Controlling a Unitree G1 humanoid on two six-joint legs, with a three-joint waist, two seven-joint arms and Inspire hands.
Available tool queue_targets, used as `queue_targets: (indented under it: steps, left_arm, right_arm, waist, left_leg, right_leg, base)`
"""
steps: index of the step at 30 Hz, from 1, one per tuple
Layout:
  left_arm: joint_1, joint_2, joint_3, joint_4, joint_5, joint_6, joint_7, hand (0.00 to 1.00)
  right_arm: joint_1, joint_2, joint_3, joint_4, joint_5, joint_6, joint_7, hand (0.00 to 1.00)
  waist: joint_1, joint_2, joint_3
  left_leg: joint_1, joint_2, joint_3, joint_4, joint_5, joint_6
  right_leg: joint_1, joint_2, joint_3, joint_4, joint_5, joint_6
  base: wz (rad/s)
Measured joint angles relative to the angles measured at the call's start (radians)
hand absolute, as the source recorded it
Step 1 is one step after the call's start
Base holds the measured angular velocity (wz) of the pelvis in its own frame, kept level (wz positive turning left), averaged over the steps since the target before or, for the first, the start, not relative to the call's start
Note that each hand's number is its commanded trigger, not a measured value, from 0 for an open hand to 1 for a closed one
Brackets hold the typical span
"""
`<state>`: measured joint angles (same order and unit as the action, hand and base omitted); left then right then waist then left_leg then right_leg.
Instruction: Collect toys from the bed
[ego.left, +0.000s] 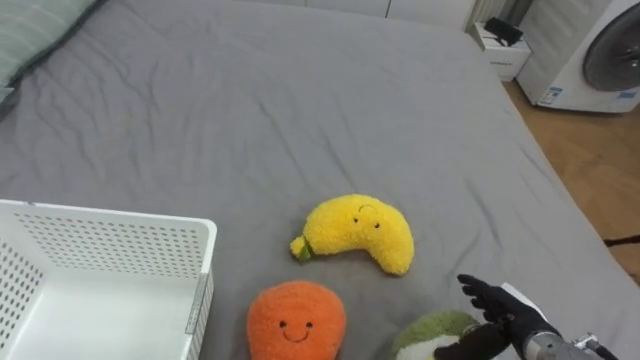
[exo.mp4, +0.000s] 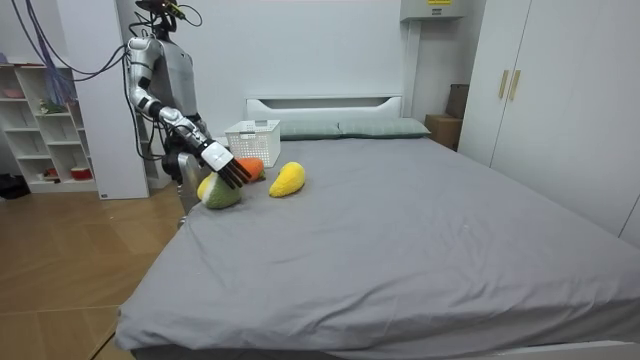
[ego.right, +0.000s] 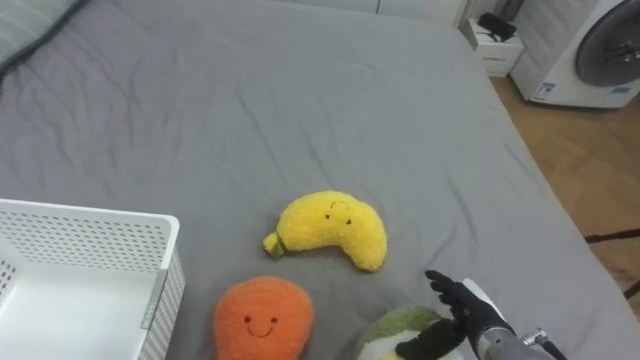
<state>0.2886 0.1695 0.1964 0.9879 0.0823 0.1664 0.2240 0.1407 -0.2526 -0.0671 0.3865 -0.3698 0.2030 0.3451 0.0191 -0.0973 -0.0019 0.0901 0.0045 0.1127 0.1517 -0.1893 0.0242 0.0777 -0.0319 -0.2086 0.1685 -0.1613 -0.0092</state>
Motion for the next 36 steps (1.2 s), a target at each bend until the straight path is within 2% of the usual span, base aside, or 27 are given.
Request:
queue_targets:
  steps: [4, 10, 11, 12, 13, 20, 29, 36]
  left_arm:
    - [-0.009, 0.0, -0.002, 0.0, 0.0, 0.008, 0.0, 0.0]
    - [-0.012, 0.0, -0.002, -0.007, 0.0, 0.009, -0.001, 0.0]
    - [-0.012, 0.0, -0.002, -0.008, 0.0, 0.009, -0.001, 0.0]
    - [-0.013, 0.0, -0.002, -0.009, 0.0, 0.009, -0.001, 0.0]
    - [-0.013, 0.0, -0.002, -0.009, 0.0, 0.009, -0.001, 0.0]
    - [-0.017, 0.0, -0.002, -0.009, -0.001, 0.009, 0.002, 0.0]
    - [-0.033, 0.0, -0.005, -0.027, -0.001, 0.006, 0.002, 0.0]
    - [-0.036, 0.0, -0.005, -0.028, -0.001, 0.005, 0.002, 0.0]
  right_arm:
    - [0.002, -0.002, 0.008, 0.03, -0.08, 0.018, 0.032, 0.0]
    - [0.003, -0.002, 0.018, 0.03, -0.136, 0.018, 0.085, 0.0]
    - [0.003, -0.002, 0.022, 0.03, -0.141, 0.019, 0.09, 0.13]
    - [0.004, -0.002, 0.032, 0.03, -0.147, 0.019, 0.098, 0.8]
    - [0.003, -0.002, 0.041, 0.03, -0.151, 0.02, 0.108, 1.0]
    - [0.004, -0.002, 0.048, 0.033, -0.155, 0.031, 0.134, 1.0]
    - [0.004, 0.002, 0.053, 0.057, -0.164, 0.032, 0.095, 1.0]
    - [0.0, 0.001, 0.054, 0.067, -0.189, 0.036, 0.068, 1.0]
  waist:
    - [0.007, -0.004, -0.0005]
    - [0.017, -0.006, -0.0005]
    - [0.017, -0.006, -0.0005]
    - [0.017, -0.006, -0.0005]
    - [0.018, -0.006, -0.0006]
    - [0.03, -0.007, -0.0004]
    - [0.042, -0.008, -0.0006]
    - [0.041, -0.007, -0.0003]
  left_leg:
    - [0.001, 0.0, -0.002, 0.0, 0.0, 0.0]
    - [0.001, 0.0, -0.004, 0.001, 0.0, 0.0]
    - [0.001, 0.0, -0.004, 0.001, 0.0, 0.0]
    - [0.001, 0.0, -0.005, 0.001, 0.0, 0.0]
    - [0.001, 0.0, -0.006, 0.001, 0.0, 0.0]
    - [0.001, -0.001, -0.007, 0.001, 0.0, 0.0]
    - [-0.01, -0.002, -0.024, 0.01, 0.0, 0.0]
    - [-0.01, -0.001, -0.022, 0.012, 0.0, 0.0]
  right_leg:
    - [0.004, 0.0, 0.0, 0.0, 0.0, 0.0]
    - [0.004, 0.0, 0.001, 0.0, 0.0, 0.0]
    - [0.004, 0.0, 0.001, 0.0, 0.0, 0.0]
    - [0.003, 0.0, 0.001, 0.0, 0.0, 0.0]
    - [0.003, 0.0, 0.001, 0.0, 0.0, 0.0]
    - [0.004, 0.002, 0.0, -0.001, 0.0, 0.001]
    - [0.007, -0.001, -0.023, -0.003, 0.0, 0.001]
    - [0.006, -0.003, -0.017, -0.002, 0.0, 0.001]
  base:
    - [0.0]
    - [0.0]
    - [0.0]
    - [0.0]
    - [0.0]
    - [0.0]
    - [0.06]
    - [0.0]
